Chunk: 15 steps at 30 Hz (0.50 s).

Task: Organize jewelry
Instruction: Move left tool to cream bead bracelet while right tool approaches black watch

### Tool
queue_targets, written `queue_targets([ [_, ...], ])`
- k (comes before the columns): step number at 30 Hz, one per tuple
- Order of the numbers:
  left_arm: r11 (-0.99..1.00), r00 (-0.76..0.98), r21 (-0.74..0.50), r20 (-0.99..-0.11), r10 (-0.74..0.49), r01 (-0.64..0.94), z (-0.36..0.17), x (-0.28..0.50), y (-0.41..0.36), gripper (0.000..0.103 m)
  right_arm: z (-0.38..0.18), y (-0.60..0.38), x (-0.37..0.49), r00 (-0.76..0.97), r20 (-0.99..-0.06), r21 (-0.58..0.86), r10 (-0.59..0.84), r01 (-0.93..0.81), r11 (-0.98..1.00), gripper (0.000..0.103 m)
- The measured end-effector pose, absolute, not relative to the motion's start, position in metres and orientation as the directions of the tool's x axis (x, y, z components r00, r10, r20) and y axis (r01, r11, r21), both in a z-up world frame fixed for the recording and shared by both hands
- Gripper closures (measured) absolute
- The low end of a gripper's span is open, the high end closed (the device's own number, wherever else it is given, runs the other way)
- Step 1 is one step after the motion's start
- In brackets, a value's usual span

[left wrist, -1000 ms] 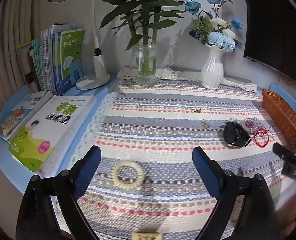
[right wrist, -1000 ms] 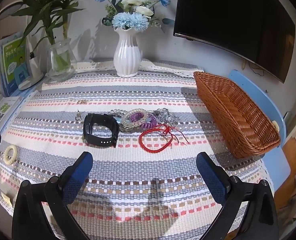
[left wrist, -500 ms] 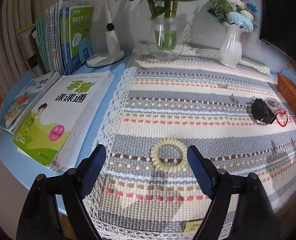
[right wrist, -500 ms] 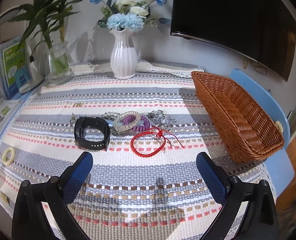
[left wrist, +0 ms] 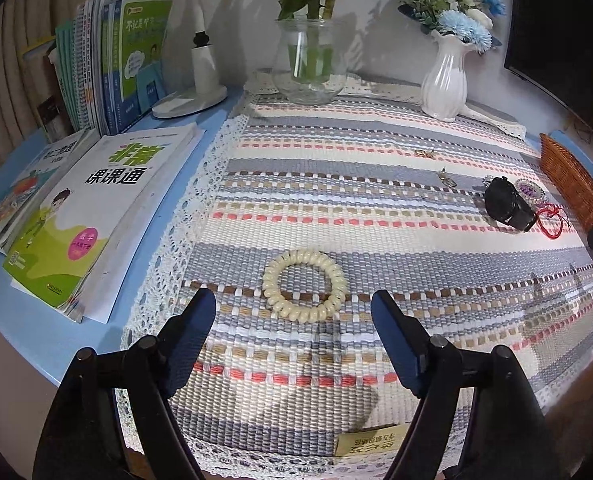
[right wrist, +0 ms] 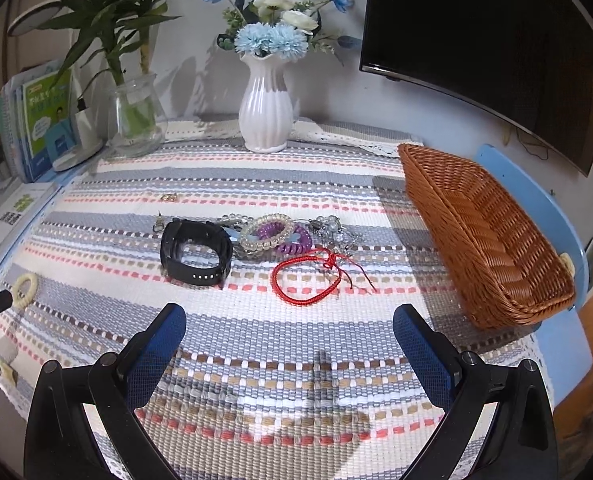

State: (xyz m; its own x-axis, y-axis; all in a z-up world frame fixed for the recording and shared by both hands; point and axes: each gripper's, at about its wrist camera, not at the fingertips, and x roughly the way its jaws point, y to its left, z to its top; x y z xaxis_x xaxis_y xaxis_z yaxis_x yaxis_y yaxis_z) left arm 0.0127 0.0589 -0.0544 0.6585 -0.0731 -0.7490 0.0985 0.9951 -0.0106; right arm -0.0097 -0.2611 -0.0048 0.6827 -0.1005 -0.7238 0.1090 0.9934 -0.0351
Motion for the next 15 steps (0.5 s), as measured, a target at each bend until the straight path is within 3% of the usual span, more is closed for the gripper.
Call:
queue_targets([
  [15,0.997,0.658,-0.013,-0.750,-0.064,0.082,-0.0574,0.0165,0.0668,0.021,-0.0084,-0.2585,-0.0061,0.667,-0.741,-0.019,-0.080,0.098,0.995,0.000],
])
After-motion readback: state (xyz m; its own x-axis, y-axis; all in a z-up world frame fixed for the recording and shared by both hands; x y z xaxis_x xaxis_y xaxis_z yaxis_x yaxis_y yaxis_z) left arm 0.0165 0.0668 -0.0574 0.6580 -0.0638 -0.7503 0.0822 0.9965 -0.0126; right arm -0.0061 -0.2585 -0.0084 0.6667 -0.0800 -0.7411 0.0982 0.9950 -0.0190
